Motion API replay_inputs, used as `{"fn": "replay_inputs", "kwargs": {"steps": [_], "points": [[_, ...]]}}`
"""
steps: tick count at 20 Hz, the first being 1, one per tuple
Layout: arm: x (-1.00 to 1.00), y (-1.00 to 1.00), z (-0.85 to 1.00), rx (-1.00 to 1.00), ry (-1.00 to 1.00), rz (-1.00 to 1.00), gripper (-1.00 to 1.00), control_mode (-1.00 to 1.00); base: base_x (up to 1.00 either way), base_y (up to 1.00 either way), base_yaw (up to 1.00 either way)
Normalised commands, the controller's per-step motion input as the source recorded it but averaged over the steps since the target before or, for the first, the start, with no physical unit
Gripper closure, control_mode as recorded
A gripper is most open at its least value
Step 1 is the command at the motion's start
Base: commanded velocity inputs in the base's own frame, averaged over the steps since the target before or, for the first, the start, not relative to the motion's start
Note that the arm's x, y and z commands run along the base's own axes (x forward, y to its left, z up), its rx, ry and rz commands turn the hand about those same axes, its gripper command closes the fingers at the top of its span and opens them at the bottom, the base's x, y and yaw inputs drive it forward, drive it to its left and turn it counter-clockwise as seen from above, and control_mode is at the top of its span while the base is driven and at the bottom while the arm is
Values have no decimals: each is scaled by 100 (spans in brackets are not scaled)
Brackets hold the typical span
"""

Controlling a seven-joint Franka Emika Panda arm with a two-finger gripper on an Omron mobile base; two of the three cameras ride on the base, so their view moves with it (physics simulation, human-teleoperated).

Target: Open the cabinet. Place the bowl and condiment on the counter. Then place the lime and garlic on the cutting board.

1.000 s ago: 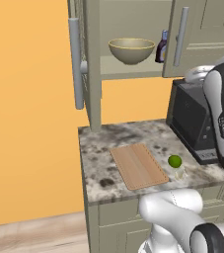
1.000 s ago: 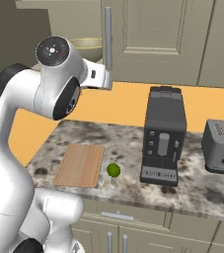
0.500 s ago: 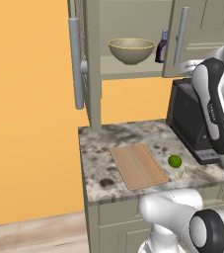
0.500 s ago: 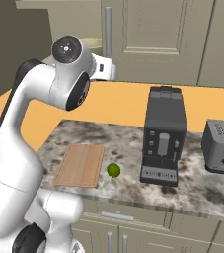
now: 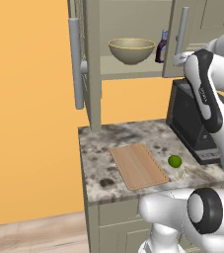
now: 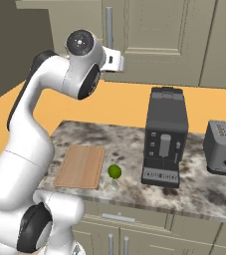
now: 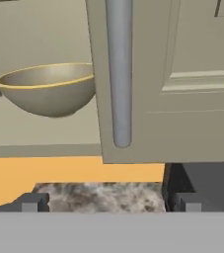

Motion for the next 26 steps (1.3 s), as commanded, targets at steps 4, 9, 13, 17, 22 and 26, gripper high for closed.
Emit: {"fn": "replay_inputs", "kwargs": {"steps": [4,9,13,17,22,26], "points": [[57,-6,2,0,0,0,-100,-100,0,0,0],[58,-7,0,0,0,0,-100,-100,0,0,0],[53,-11,0,0,0,0,-100,-100,0,0,0],[51,-13,0,0,0,0,-100,-100,0,0,0],[49,-10,0,0,0,0,-100,-100,0,0,0],[39,-7,0,0,-1,0,-100,-100,0,0,0]]}}
